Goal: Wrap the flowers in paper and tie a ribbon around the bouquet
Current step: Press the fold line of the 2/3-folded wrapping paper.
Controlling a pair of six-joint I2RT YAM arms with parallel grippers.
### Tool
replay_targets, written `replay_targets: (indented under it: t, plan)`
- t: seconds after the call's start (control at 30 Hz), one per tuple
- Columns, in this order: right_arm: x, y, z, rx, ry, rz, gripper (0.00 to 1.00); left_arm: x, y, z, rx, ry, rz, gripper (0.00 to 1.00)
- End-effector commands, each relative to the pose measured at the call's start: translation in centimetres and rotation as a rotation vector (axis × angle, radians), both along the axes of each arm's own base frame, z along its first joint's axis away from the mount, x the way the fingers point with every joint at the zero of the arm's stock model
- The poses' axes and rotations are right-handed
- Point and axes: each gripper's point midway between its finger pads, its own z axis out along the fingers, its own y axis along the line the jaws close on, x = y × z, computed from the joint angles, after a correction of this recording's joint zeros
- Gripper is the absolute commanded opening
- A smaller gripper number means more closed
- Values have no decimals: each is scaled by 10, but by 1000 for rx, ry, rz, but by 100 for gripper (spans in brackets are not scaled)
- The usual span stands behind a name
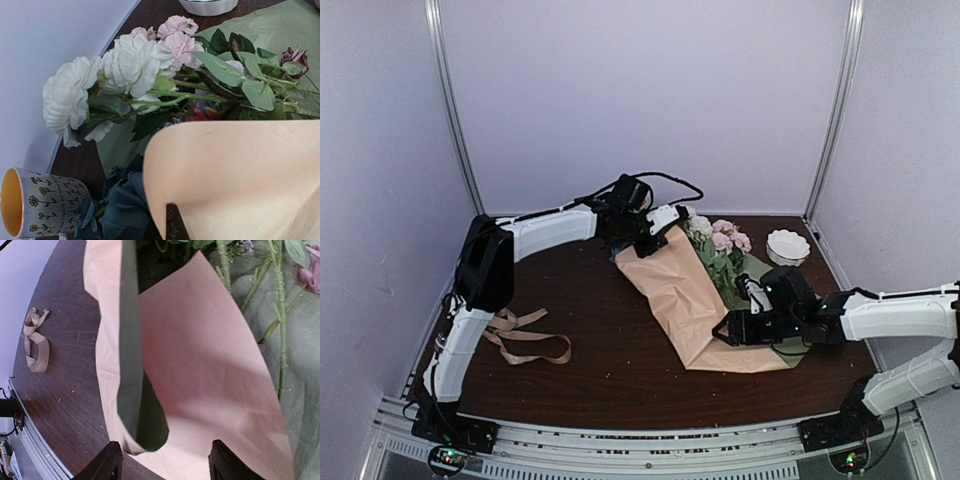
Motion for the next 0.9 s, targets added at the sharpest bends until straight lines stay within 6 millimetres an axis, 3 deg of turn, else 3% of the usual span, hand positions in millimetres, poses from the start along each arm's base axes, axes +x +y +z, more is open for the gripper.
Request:
replay_targets:
  t: [0.0,0.17,0.23,0.33,0.4,0.47,0.67,0.87]
  plan:
    - [-9,15,4,129,4,-12,66,9,-5,0,6,-36,7,0]
    - [3,35,9,172,1,-9,67,8,-6,0,5,-35,3,0]
    - [6,46,12,180,-6,8,62,8,-6,-1,4,-31,-2,0]
    - [1,57,0,178,35,31,42,8,-7,0,2,-33,-2,0]
    - [-4,59,-11,173,72,44,17,9,-5,0,7,-38,6,0]
    - [-10,55,-21,160,106,40,0,13,-3,3,16,-57,23,0]
    - [-47,46,-41,182,231,93,0,31,8,14,70,-151,80,0]
    - [-68,52,-35,245,294,140,0,30,9,18,68,-146,81,0]
